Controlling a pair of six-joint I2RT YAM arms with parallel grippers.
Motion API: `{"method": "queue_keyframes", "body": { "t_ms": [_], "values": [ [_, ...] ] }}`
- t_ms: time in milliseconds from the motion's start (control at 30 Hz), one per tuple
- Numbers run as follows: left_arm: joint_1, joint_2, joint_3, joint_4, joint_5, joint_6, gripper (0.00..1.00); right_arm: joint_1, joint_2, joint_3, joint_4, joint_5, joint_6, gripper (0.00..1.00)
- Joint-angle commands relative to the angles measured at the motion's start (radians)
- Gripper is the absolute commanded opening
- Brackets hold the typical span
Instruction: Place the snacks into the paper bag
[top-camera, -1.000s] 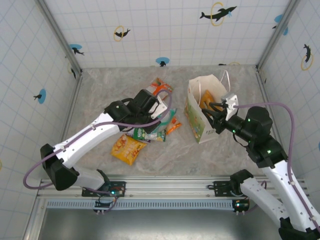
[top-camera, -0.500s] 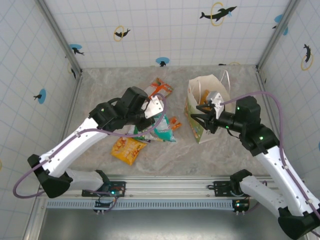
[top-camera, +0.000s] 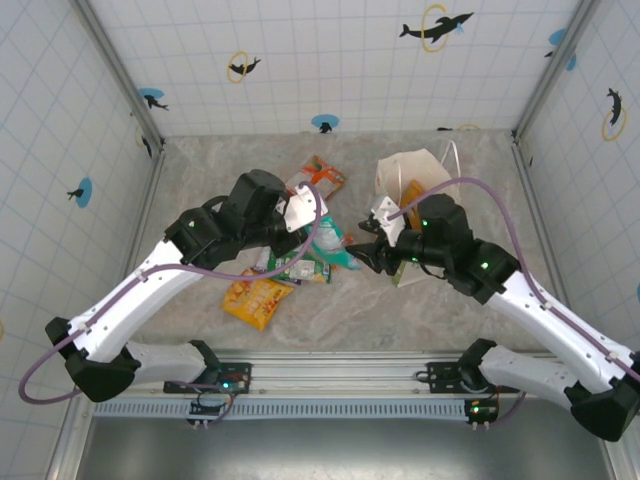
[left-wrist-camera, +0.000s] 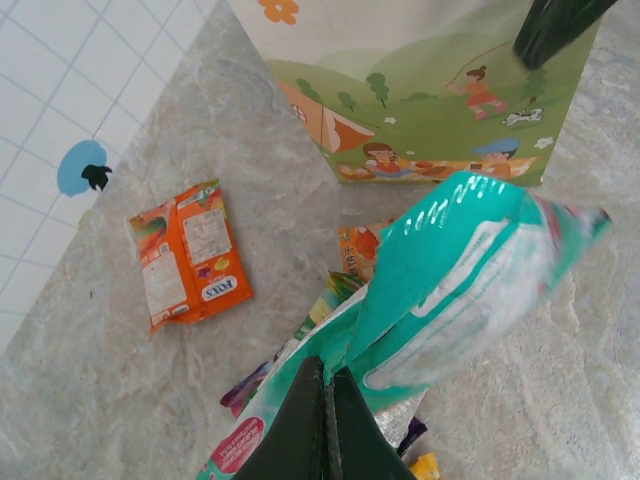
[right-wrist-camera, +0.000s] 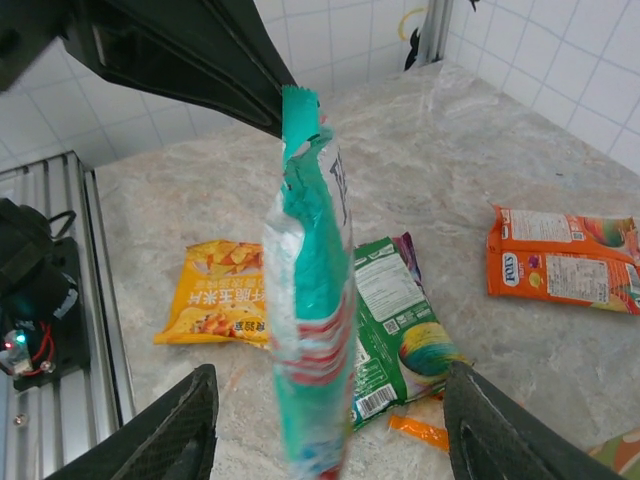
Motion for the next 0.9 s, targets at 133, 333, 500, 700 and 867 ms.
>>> {"method": "queue_keyframes", "body": {
  "t_ms": [133, 333, 500, 700, 867],
  "values": [
    [-0.002, -0.017, 0.051, 0.048, 0.041, -0.042, 0.0, 0.074, 0.094, 0.056, 0.099, 0.097, 0.015, 0.62],
    [-0.001, -0.018, 0.062, 0.048, 0.064, -0.051, 0.0, 0.078, 0.099, -0.012, 0.217, 0.129, 0.064, 0.6],
    [-0.002, -0.033, 0.061, 0.07, 0.092, -0.065, 0.0, 0.078, 0.114, -0.044, 0.257, 0.154, 0.109, 0.55],
    [-0.002, -0.04, 0.061, 0.082, 0.086, -0.064, 0.0, 0.078, 0.111, -0.08, 0.298, 0.148, 0.124, 0.43],
    [-0.002, -0.031, 0.061, 0.086, 0.027, -0.071, 0.0, 0.078, 0.082, -0.107, 0.323, 0.149, 0.113, 0.27]
  ]
}}
